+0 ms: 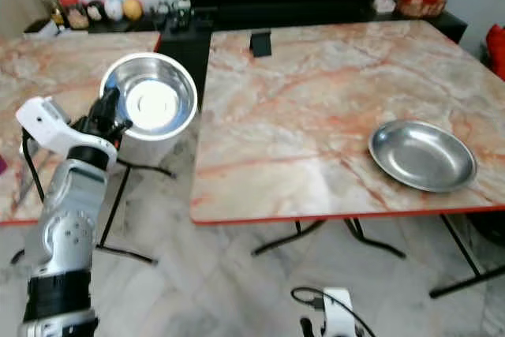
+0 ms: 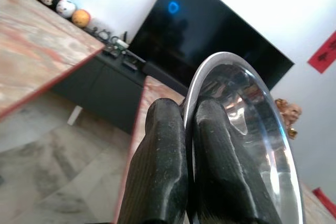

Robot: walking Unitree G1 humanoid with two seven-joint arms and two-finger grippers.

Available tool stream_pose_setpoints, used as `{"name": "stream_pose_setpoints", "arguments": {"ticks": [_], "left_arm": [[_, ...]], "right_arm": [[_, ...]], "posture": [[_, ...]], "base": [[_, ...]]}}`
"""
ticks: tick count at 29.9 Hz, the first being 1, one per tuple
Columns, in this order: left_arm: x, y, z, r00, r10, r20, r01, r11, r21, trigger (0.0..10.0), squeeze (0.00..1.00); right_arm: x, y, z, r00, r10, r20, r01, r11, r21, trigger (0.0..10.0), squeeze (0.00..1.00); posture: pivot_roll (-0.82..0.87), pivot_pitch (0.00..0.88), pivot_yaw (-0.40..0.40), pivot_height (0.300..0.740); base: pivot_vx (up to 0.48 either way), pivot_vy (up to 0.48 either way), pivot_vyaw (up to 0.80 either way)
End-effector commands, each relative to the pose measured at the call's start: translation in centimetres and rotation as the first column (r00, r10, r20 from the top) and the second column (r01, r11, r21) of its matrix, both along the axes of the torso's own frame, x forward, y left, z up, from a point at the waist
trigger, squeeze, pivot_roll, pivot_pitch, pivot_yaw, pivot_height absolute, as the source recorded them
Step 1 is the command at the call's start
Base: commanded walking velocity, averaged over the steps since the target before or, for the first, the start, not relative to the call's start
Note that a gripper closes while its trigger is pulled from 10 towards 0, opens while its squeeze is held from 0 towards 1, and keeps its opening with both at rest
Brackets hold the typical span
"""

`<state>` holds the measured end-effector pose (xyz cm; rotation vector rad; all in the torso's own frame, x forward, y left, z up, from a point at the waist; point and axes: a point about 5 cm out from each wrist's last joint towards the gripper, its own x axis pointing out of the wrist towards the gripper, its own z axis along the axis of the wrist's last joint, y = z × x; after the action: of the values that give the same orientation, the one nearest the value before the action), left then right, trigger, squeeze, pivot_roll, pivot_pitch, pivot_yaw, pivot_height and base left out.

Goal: Setting the table

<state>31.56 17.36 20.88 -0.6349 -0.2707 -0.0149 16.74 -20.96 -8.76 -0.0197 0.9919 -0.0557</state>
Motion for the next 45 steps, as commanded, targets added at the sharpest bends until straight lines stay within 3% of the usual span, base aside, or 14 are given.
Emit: {"name": "stream_pose_setpoints", "arguments": {"ticks": [1,24,33,45], "left_arm": [[-0.1,0.5,0.8,0.999,0.022,0.031,-0.023,0.999,0.024,10.0,0.00],[-0.3,0.8,0.3,0.999,0.039,0.011,-0.039,0.999,0.033,10.0,0.00],[-0.7,1.6,-0.2,0.999,0.044,-0.004,-0.044,0.995,0.087,10.0,0.00],[-1.4,4.6,-0.4,0.997,0.066,-0.026,-0.053,0.940,0.336,10.0,0.00]], "right_arm": [[0.6,0.5,0.2,1.000,0.005,0.015,-0.005,1.000,0.008,10.0,0.00],[0.5,0.4,0.2,1.000,0.016,0.011,-0.016,1.000,0.007,10.0,0.00],[0.4,0.4,0.1,1.000,0.008,0.011,-0.008,1.000,0.013,10.0,0.00],[0.2,0.4,0.0,1.000,0.009,0.008,-0.009,1.000,0.015,10.0,0.00]], "posture": [[-0.06,0.000,0.029,0.720],[-0.05,0.000,0.020,0.720],[-0.06,0.000,0.021,0.720],[-0.05,0.000,0.021,0.720]], "base": [[0.000,-0.390,0.00],[0.000,-0.391,0.00],[0.000,-0.390,0.00],[0.000,-0.391,0.00]]}}
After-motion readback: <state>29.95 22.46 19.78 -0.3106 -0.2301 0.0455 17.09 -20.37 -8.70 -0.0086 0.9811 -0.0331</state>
